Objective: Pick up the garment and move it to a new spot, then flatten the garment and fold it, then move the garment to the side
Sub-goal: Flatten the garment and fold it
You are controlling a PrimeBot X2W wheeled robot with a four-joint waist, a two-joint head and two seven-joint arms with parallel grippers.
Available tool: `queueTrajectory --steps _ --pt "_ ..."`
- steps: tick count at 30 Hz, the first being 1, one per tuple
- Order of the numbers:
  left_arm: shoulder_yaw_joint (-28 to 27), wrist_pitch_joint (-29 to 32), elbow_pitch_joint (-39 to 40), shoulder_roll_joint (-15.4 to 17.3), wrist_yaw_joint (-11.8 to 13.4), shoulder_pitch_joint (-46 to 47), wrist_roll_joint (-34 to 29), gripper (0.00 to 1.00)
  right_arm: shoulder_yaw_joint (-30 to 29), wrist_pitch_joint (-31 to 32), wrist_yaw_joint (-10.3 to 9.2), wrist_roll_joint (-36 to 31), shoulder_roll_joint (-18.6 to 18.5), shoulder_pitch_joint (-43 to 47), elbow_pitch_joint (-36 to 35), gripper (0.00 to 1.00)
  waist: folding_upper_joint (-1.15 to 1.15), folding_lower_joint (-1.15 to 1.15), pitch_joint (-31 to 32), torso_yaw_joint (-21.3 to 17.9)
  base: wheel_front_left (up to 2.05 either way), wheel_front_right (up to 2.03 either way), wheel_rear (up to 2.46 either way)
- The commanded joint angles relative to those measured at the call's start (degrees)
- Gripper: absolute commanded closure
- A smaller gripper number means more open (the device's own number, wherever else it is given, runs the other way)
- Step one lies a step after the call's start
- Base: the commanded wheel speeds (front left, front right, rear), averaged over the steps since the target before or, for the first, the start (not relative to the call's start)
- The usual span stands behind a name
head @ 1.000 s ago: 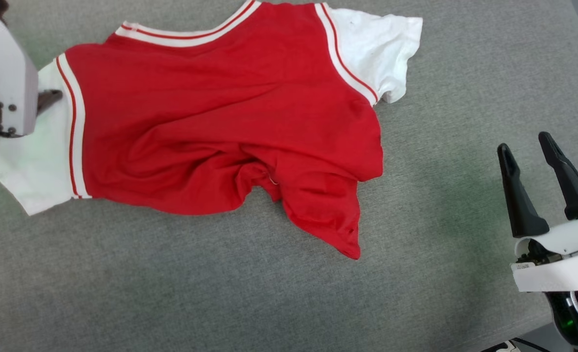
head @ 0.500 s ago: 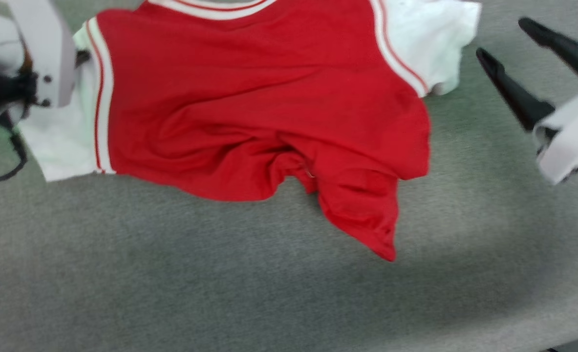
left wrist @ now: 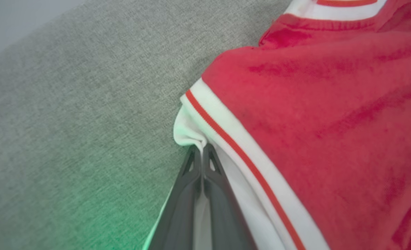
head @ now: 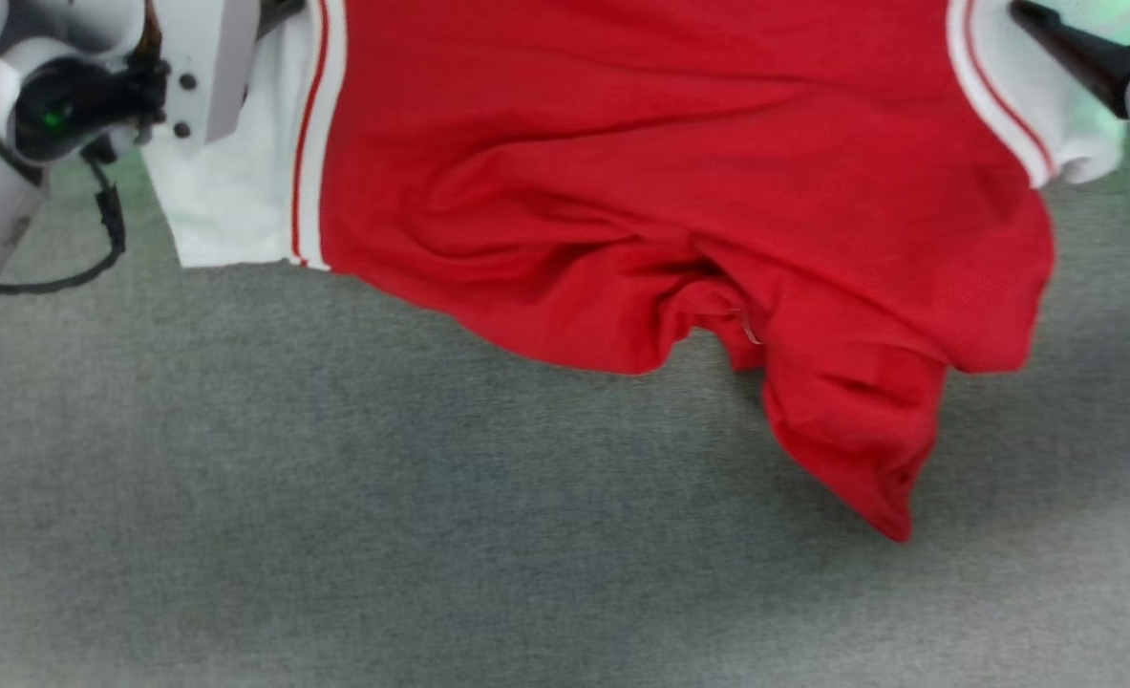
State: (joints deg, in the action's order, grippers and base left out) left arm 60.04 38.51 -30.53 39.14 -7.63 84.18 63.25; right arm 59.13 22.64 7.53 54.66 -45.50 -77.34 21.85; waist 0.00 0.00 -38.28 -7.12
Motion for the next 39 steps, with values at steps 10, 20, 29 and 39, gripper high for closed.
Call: queueTrajectory --steps 10,20,29,39 --pt "7.0 -1.9 -1.5 -0.9 0.4 -2.2 3.0 1.0 12.0 1.4 -0.09 6.0 0.4 -6.6 7.4 0.51 0.0 0.0 -2.1 2.9 0.0 0.0 0.0" --pt "6.9 -10.1 -1.4 -2.3 0.2 -0.5 8.0 1.0 13.9 -2.4 -0.1 8.1 -0.5 -9.7 9.8 1.0 0.0 0.0 0.0 3.0 0.0 0.0 0.0" --pt "1.2 -26.6 -8.4 -5.8 0.2 5.2 10.0 1.0 10.0 -12.2 -0.09 10.4 4.1 -15.5 20.1 1.0 0.0 0.0 2.8 4.0 0.0 0.0 0.0" --pt "-7.0 -47.1 -23.6 -13.4 2.5 18.7 8.7 1.0 2.3 -30.8 -0.1 6.1 11.8 -27.7 38.1 1.0 0.0 0.0 6.7 4.4 0.0 0.0 0.0"
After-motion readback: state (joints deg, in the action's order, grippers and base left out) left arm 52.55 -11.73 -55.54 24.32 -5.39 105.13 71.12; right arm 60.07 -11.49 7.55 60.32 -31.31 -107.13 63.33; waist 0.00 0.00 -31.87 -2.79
